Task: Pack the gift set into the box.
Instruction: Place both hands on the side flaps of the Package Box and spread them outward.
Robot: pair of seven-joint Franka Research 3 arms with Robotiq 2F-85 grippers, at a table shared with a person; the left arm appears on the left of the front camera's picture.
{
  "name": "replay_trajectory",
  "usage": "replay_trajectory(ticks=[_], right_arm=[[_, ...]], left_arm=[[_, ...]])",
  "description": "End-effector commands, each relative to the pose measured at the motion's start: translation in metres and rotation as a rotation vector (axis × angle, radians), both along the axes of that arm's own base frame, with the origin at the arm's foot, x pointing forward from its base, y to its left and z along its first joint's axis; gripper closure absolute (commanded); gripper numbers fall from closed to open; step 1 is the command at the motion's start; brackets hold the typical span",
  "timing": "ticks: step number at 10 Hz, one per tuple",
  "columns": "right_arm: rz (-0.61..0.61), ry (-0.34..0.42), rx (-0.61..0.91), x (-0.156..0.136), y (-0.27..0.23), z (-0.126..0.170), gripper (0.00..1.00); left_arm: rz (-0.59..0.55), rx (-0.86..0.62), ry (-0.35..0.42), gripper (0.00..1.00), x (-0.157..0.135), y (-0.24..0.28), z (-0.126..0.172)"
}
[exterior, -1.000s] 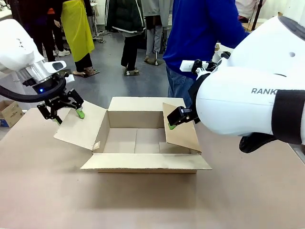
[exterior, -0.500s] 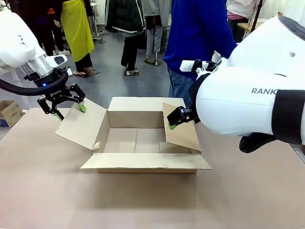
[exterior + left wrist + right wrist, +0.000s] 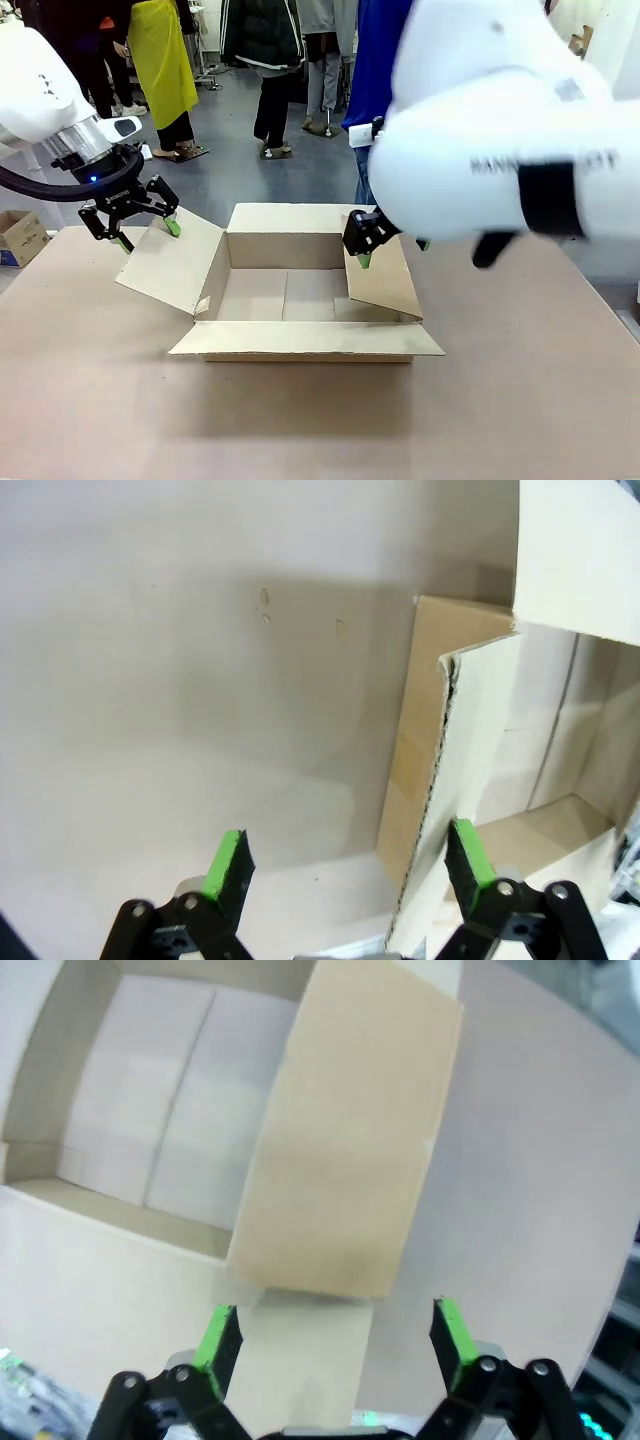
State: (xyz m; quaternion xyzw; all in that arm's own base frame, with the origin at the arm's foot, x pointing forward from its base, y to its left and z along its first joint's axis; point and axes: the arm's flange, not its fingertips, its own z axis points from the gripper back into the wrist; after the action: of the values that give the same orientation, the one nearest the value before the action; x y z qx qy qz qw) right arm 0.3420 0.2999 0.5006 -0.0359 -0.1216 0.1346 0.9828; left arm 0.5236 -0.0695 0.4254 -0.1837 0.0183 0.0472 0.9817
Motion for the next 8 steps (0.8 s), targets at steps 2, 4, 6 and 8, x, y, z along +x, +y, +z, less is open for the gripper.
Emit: replay_trajectory(ticks=[2, 4, 6, 8], right_arm=[[0.000, 0.000, 0.000, 0.000, 0.000, 0.000, 0.00], [-0.015, -0.035, -0.033, 0.018, 0.023, -0.004, 0.00], [-0.030, -0.091, -0.050, 0.043, 0.043, -0.019, 0.00], [-0.112, -0.066, -0.040, 0.075, 0.056, -0.046, 0.00]], left_arm=[[0.010, 0.018, -0.002, 0.00, -0.002, -0.001, 0.002], [0.010, 0.018, -0.002, 0.00, -0.002, -0.001, 0.002], [0.010, 0.018, -0.002, 0.00, -0.002, -0.001, 0.002], [0.010, 0.018, -0.002, 0.00, -0.002, -0.001, 0.002]])
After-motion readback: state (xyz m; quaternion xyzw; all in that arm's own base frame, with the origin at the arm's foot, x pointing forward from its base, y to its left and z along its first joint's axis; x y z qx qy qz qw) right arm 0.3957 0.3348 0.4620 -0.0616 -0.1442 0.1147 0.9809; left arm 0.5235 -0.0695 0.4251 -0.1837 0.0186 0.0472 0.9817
